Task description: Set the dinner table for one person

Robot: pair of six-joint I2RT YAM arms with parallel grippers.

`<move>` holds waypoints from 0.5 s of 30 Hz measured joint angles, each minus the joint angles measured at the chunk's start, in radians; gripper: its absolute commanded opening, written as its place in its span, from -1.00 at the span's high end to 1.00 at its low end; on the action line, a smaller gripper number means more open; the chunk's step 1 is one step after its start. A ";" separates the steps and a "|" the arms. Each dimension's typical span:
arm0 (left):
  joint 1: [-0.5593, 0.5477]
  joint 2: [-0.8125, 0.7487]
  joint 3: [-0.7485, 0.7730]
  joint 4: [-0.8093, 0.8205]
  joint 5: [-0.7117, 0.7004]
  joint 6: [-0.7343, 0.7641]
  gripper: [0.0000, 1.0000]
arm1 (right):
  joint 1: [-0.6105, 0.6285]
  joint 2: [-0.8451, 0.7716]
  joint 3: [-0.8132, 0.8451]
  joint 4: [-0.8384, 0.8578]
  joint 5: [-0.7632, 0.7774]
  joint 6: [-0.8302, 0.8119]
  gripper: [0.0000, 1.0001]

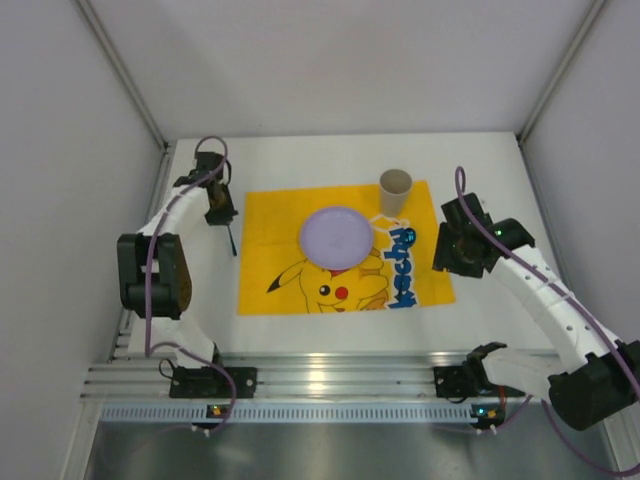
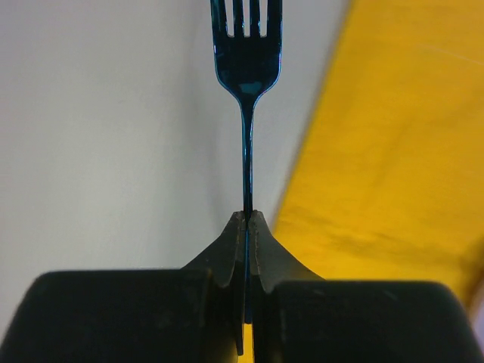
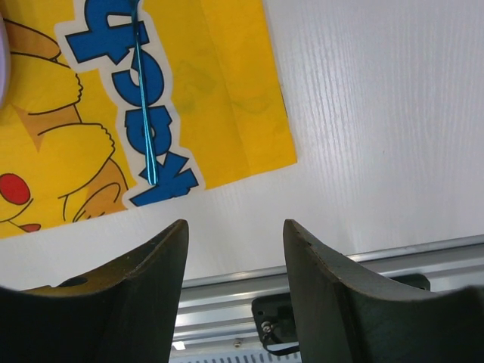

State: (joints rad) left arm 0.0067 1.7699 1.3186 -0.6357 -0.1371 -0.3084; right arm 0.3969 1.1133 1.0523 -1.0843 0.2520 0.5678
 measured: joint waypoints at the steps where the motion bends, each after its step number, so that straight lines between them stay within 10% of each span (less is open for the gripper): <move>1: -0.045 -0.009 0.014 0.003 0.007 -0.003 1.00 | 0.000 0.000 0.000 0.000 -0.003 0.000 -0.08; 15: -0.343 0.016 -0.104 0.005 0.043 -0.138 1.00 | 0.000 -0.072 -0.040 0.019 -0.028 0.000 -0.09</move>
State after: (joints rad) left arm -0.3367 1.7863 1.2144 -0.6312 -0.0944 -0.4469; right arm 0.3965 1.0409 1.0126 -1.0653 0.2237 0.5682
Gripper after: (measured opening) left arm 0.022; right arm 0.543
